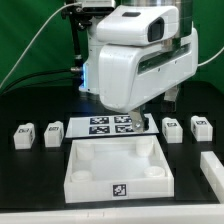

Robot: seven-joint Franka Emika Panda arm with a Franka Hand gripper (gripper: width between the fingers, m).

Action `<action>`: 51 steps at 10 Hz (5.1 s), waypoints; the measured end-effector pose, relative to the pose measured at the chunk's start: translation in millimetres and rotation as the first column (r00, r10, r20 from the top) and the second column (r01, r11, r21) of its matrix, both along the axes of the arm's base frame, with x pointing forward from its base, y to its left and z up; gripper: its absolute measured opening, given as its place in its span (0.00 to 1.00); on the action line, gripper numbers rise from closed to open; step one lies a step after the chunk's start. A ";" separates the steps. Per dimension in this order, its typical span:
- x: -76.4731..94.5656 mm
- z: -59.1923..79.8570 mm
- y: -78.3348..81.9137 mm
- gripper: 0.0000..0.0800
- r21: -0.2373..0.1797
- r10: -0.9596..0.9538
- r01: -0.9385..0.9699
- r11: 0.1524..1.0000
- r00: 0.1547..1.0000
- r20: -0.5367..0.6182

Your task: Assemble one leg

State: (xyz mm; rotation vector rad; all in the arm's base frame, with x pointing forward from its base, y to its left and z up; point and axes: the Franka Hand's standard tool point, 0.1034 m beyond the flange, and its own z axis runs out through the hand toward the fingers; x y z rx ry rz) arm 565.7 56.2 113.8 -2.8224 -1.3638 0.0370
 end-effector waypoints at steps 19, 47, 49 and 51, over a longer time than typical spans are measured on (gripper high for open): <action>-138.4 -102.9 -60.3 0.51 0.042 0.579 -0.579 0.814 0.815 0.031; -76.0 -102.8 3.2 0.80 0.054 0.602 -0.610 0.791 0.791 0.111; -76.0 -102.9 2.7 0.80 0.054 0.602 -0.609 0.791 0.791 0.110; -76.0 -103.0 2.3 0.81 0.054 0.601 -0.609 0.792 0.792 0.110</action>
Offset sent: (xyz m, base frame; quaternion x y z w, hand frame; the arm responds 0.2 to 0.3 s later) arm 0.0000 0.0000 0.0000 0.0000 0.0000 -0.0899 0.9960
